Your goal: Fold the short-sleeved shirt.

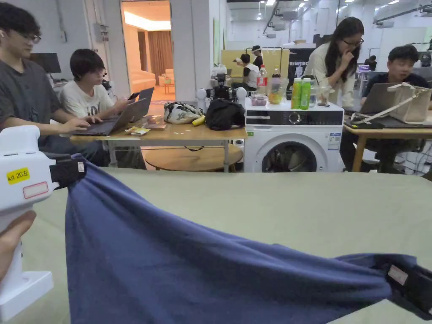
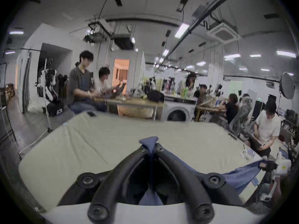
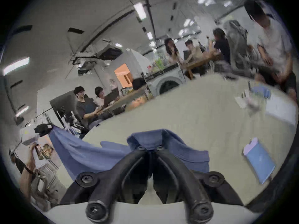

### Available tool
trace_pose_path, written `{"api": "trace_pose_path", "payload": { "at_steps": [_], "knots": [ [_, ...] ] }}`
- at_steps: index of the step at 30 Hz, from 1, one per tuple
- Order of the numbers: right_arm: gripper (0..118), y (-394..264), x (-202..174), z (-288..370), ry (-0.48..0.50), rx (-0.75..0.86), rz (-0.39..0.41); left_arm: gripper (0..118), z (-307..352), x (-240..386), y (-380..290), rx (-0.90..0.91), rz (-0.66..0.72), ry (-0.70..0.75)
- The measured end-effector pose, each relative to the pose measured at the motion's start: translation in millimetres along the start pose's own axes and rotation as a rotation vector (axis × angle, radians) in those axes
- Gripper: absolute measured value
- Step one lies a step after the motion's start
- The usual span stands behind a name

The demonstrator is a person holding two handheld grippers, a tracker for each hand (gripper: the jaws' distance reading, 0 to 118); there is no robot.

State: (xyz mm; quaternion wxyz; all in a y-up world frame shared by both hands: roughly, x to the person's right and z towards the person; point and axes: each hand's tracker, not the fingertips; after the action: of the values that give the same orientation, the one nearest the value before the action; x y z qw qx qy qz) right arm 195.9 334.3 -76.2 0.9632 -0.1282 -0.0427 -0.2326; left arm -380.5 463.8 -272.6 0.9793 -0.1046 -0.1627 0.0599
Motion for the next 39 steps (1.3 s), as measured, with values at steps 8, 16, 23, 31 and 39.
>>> {"api": "trace_pose_path", "payload": {
  "at_steps": [8,16,23,31,39],
  "knots": [
    [1,114,-52,-23,-0.039,0.141,0.226,0,21,19,57,0.184,-0.026,0.046],
    [1,187,-69,-93,-0.097,0.162,0.276,0,-35,28,89,0.202,-0.038,0.08],
    [1,208,-71,-163,-0.14,0.133,0.273,0,-112,25,86,0.154,-0.058,0.139],
    [1,224,-65,-217,-0.16,0.129,0.302,0,-161,17,72,0.122,-0.036,0.132],
    [1,191,-46,-234,-0.186,0.045,0.313,0,-183,19,22,0.018,-0.024,0.121]
  ]
}}
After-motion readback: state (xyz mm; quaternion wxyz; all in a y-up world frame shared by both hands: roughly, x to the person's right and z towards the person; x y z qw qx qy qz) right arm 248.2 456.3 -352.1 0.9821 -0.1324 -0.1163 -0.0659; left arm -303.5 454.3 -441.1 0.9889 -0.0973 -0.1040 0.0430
